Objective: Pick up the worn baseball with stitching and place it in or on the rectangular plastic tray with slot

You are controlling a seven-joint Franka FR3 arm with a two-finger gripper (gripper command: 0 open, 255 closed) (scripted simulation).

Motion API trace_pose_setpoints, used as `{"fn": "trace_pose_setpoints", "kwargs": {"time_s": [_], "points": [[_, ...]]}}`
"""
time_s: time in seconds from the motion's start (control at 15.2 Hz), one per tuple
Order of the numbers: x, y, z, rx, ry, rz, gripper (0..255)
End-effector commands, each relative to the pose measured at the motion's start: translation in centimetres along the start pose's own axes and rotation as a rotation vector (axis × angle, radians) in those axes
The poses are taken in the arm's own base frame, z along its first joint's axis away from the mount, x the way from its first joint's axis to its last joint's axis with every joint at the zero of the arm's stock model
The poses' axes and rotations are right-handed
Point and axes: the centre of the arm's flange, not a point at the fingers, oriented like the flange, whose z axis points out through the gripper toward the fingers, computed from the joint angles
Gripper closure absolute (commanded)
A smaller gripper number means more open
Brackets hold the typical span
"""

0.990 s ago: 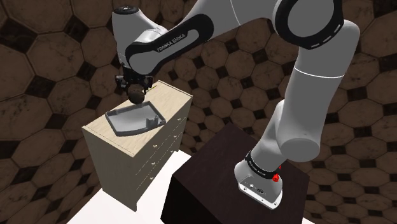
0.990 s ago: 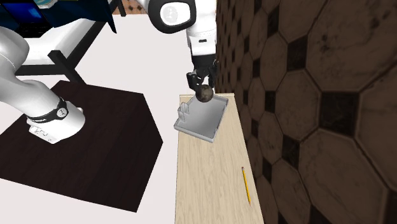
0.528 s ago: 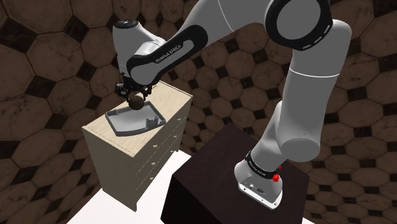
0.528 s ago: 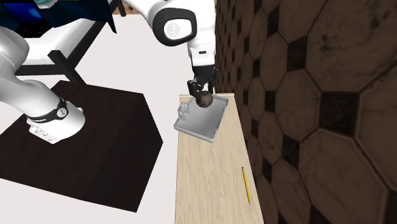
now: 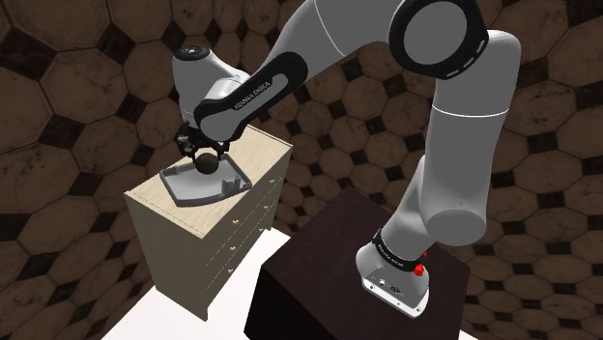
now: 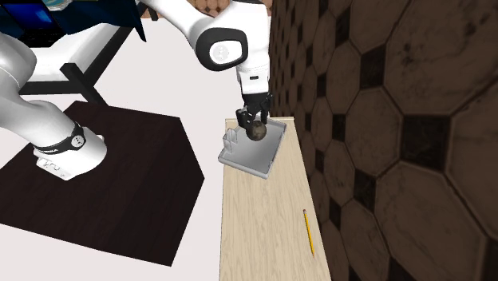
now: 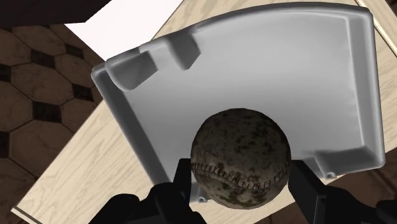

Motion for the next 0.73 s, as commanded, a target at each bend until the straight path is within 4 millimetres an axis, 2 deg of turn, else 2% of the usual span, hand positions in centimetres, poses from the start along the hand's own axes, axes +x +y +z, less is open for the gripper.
{"fn": "trace_pose_setpoints", "kwargs": {"time_s": [0.0,0.26,0.33,0.66], "points": [[0.00,-0.02,0.03,0.000,0.000,0.000,255],[0.00,-0.02,0.03,0.000,0.000,0.000,255],[0.00,-0.02,0.03,0.000,0.000,0.000,0],[0.00,-0.02,0.02,0.000,0.000,0.000,0]]}}
